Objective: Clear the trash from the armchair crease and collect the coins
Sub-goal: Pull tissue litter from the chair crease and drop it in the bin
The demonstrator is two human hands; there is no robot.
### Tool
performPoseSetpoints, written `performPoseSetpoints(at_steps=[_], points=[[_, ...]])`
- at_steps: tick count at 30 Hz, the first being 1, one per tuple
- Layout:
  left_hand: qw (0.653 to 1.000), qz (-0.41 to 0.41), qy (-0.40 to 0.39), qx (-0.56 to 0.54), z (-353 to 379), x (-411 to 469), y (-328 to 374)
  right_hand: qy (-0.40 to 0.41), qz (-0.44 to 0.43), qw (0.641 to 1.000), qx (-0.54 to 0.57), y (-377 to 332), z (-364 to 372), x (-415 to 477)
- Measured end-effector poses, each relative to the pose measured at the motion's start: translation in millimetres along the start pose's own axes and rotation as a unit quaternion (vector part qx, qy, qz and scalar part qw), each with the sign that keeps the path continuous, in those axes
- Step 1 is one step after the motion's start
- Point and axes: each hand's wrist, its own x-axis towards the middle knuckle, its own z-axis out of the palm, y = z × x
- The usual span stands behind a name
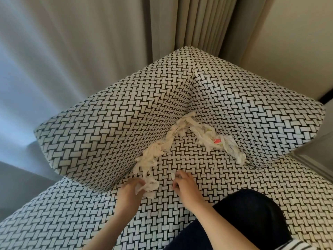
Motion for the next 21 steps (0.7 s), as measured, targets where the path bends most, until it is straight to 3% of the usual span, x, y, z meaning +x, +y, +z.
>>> performPoseSetpoints(at_steps=[8, 11, 17, 21], points=[[1.000, -0.027, -0.012, 0.002, 1, 2, 6, 0.011, 0.019, 0.999, 0.043, 0, -3, -3], [0.999, -0.033, -0.002, 0.010, -2, 1, 9, 0.021, 0.055, 0.992, 0.108, -3, -10, -2], [0.995, -0.065, 0.018, -0.076, -8, -2, 19, 0.036, 0.109, 0.963, 0.245, 2, -39, -4], [0.994, -0.051, 0.007, -0.100, -8, 0, 40, 0.065, 0.119, 0.953, 0.270, 18, -65, -12]])
